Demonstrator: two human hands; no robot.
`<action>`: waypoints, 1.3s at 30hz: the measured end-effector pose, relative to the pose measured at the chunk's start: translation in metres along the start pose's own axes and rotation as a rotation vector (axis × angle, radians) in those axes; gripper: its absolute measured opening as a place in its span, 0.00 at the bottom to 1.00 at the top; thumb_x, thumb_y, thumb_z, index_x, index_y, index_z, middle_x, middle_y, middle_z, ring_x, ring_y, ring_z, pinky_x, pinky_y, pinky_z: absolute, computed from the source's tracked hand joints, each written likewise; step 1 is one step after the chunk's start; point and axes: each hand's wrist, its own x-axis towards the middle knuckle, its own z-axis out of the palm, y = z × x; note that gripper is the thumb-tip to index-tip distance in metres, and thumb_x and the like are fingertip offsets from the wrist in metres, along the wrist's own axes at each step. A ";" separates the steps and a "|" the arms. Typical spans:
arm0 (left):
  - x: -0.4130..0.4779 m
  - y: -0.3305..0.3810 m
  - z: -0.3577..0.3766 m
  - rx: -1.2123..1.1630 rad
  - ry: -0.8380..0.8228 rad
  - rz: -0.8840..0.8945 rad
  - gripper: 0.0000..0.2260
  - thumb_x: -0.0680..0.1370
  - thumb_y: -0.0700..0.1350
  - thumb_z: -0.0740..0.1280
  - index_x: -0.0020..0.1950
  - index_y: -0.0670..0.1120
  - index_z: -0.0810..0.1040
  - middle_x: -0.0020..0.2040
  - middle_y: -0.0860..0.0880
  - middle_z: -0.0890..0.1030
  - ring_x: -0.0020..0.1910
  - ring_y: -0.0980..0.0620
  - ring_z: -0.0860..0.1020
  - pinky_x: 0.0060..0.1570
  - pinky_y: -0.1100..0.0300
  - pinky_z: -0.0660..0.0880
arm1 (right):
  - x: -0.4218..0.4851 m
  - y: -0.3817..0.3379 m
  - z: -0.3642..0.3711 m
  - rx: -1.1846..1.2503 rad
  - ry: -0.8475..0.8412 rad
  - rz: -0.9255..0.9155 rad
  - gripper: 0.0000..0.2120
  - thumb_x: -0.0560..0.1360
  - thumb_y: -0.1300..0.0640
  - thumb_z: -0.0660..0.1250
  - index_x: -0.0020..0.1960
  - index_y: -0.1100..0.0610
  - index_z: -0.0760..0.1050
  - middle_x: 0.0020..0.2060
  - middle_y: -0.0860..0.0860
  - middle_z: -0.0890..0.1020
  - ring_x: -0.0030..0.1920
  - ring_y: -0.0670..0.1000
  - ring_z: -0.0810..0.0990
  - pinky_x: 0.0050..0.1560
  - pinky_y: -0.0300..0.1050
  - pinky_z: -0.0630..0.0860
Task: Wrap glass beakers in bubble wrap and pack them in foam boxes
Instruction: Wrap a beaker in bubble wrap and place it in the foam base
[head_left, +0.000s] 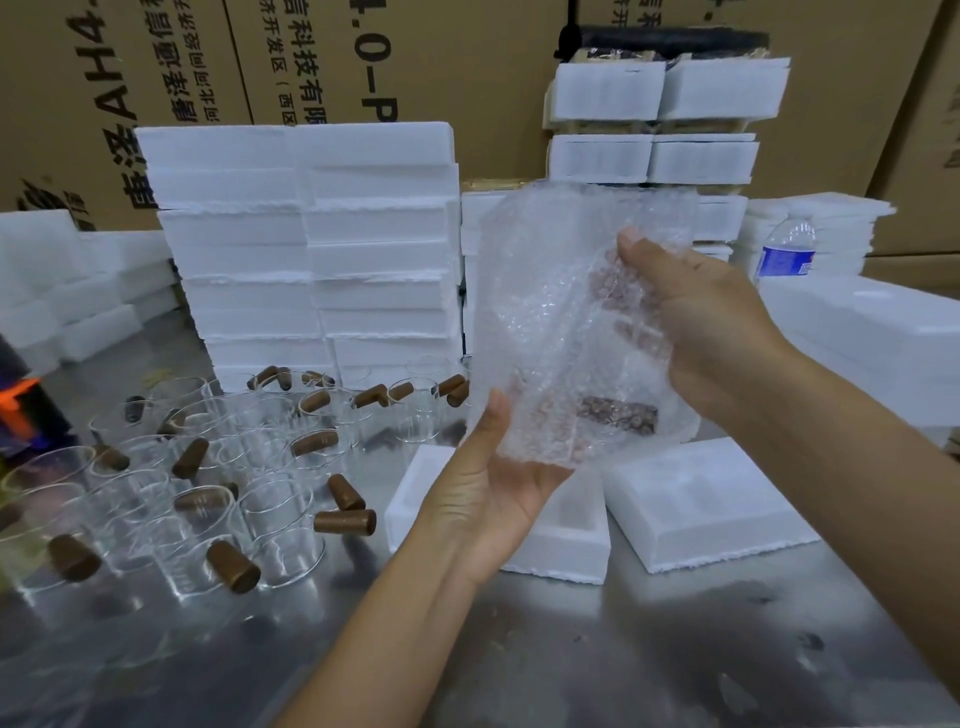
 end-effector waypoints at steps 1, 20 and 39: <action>-0.001 0.001 -0.001 0.033 0.005 0.011 0.32 0.48 0.42 0.85 0.51 0.41 0.84 0.56 0.39 0.81 0.54 0.40 0.81 0.46 0.46 0.81 | 0.000 0.001 -0.001 -0.016 -0.015 -0.007 0.10 0.72 0.45 0.69 0.40 0.51 0.80 0.49 0.47 0.84 0.56 0.51 0.80 0.62 0.50 0.73; 0.010 0.014 -0.011 0.523 0.226 0.288 0.28 0.63 0.49 0.77 0.63 0.50 0.76 0.56 0.49 0.83 0.55 0.49 0.81 0.48 0.54 0.81 | -0.032 0.088 0.004 0.011 0.042 -0.171 0.06 0.74 0.52 0.67 0.41 0.50 0.80 0.34 0.42 0.84 0.37 0.40 0.82 0.38 0.32 0.76; 0.018 0.036 -0.032 1.250 0.000 0.439 0.13 0.72 0.61 0.67 0.56 0.70 0.74 0.56 0.70 0.77 0.56 0.71 0.75 0.47 0.79 0.69 | -0.026 0.111 0.012 -0.376 0.093 -0.538 0.14 0.75 0.64 0.66 0.43 0.44 0.73 0.35 0.44 0.80 0.37 0.37 0.79 0.35 0.25 0.71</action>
